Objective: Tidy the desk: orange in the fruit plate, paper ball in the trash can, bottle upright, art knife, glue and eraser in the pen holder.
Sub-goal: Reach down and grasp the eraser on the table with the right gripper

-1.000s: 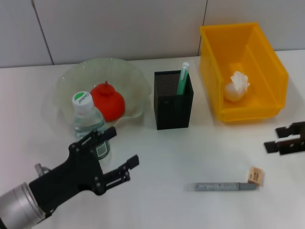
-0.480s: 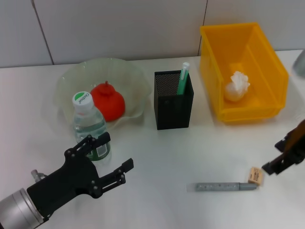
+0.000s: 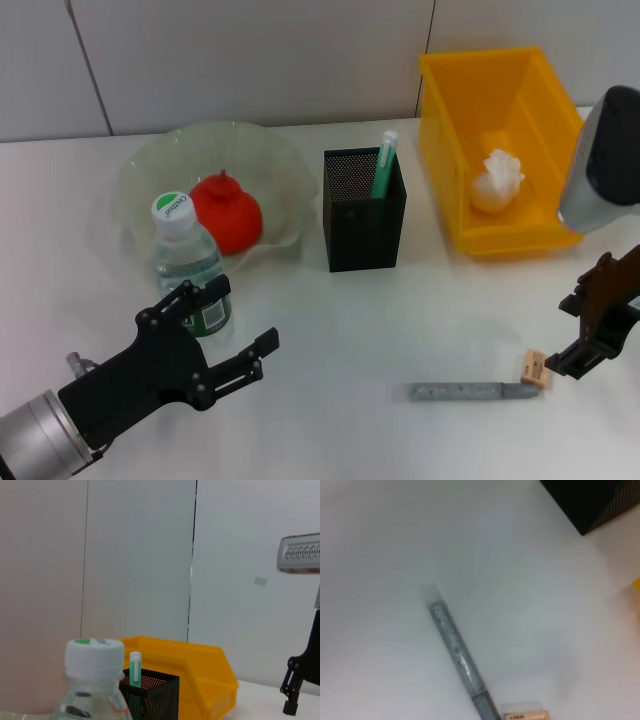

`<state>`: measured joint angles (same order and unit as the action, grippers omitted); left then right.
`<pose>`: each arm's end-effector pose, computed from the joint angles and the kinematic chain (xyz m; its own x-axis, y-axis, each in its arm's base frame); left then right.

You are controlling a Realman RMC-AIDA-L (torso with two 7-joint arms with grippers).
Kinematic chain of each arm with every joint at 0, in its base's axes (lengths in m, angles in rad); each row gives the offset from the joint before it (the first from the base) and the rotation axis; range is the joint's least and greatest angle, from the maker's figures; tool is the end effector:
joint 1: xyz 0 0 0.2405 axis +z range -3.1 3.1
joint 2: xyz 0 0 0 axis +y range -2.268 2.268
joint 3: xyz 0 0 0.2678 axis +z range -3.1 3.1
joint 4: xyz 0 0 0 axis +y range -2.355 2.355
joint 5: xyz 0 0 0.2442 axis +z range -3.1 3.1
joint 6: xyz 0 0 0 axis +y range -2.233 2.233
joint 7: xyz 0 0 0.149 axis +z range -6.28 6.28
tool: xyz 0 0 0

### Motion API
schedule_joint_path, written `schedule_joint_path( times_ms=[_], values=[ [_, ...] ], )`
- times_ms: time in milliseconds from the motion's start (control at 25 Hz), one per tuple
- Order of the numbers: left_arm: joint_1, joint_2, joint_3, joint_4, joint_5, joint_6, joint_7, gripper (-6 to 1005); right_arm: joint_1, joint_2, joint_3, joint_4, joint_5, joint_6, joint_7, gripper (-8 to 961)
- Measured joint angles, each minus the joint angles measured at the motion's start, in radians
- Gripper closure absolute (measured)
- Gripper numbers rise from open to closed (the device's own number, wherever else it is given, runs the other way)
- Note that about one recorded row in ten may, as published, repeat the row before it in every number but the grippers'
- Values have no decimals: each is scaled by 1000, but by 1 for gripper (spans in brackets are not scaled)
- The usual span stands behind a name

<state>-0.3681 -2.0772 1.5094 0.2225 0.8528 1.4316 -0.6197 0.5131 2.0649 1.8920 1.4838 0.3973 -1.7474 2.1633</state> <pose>-0.3084 0.2901 -0.0931 0.6994 0.0543 0.7126 0.4163 -0.8415 -0.3444 0.2234 0.3702 0.0503 0.7691 -0.4759 0.4267 -0.3105 -0.8616 -0.4015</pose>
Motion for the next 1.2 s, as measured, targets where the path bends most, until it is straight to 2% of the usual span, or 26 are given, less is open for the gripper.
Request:
schedule_joint_path(
  times_ms=[80, 680, 840, 960, 1200],
  values=[
    [0, 0, 0, 0, 0, 0, -5, 140, 12, 10, -9, -30, -35, 24, 65, 183],
    [0, 0, 0, 2, 0, 2, -23, 140, 53, 12, -141, -29, -72, 25, 550, 182],
    [5, 0, 0, 1, 0, 3, -23, 140, 54, 13, -150, -30, -71, 21, 595, 182],
    [9, 2, 2, 1, 0, 6, -23, 140, 47, 15, -156, -31, -72, 23, 648, 182],
    [20, 5, 3, 8, 0, 47, -18, 140, -11, 21, -136, -26, -58, 47, 787, 187]
  ],
)
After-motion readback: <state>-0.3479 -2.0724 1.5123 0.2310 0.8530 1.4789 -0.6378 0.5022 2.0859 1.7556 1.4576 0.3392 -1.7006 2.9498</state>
